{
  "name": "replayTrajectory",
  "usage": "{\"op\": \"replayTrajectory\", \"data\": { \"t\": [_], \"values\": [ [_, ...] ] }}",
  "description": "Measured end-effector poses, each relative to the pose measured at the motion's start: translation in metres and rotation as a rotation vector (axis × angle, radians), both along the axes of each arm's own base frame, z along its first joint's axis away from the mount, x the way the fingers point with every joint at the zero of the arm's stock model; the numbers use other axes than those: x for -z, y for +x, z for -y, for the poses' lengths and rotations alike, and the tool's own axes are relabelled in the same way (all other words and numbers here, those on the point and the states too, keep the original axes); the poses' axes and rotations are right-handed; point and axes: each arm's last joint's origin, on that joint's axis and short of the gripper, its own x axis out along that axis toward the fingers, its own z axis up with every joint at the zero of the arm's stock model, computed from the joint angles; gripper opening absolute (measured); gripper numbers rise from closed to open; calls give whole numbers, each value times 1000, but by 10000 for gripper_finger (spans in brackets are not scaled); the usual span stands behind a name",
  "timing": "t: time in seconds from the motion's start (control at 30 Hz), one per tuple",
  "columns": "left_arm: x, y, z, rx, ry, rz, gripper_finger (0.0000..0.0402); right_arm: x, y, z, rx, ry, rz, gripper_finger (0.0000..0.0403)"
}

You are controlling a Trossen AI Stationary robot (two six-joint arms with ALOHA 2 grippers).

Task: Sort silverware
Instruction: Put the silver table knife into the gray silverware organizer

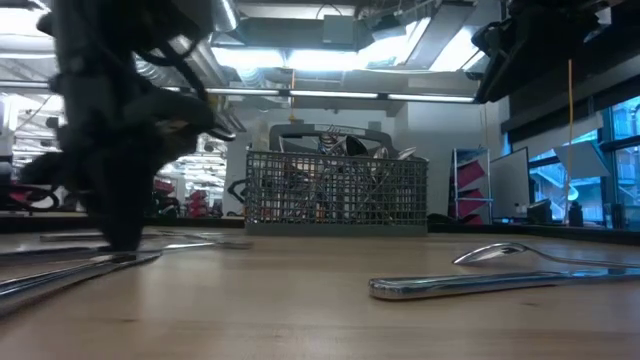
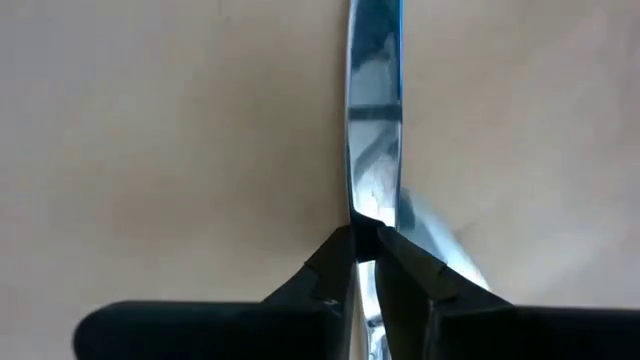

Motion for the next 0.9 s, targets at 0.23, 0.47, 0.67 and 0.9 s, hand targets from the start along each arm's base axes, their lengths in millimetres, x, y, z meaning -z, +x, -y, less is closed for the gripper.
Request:
{"op": "replayTrajectory", "data": {
  "t": [0.23, 0.47, 0.67, 0.9],
  "values": [
    [-1, 11, -31, 111, 100, 18, 37, 0, 0, 0, 0, 1, 3, 83],
    [-5, 29, -54, 331, 249, 132, 31, 5, 9, -4, -61, -37, 15, 83],
    [-8, 37, -71, 445, 327, 183, 29, 17, 30, -13, -182, -119, 46, 83],
    [-12, 44, -80, 492, 372, 240, 27, 36, 57, -24, -329, -235, 96, 83]
  ]
}}
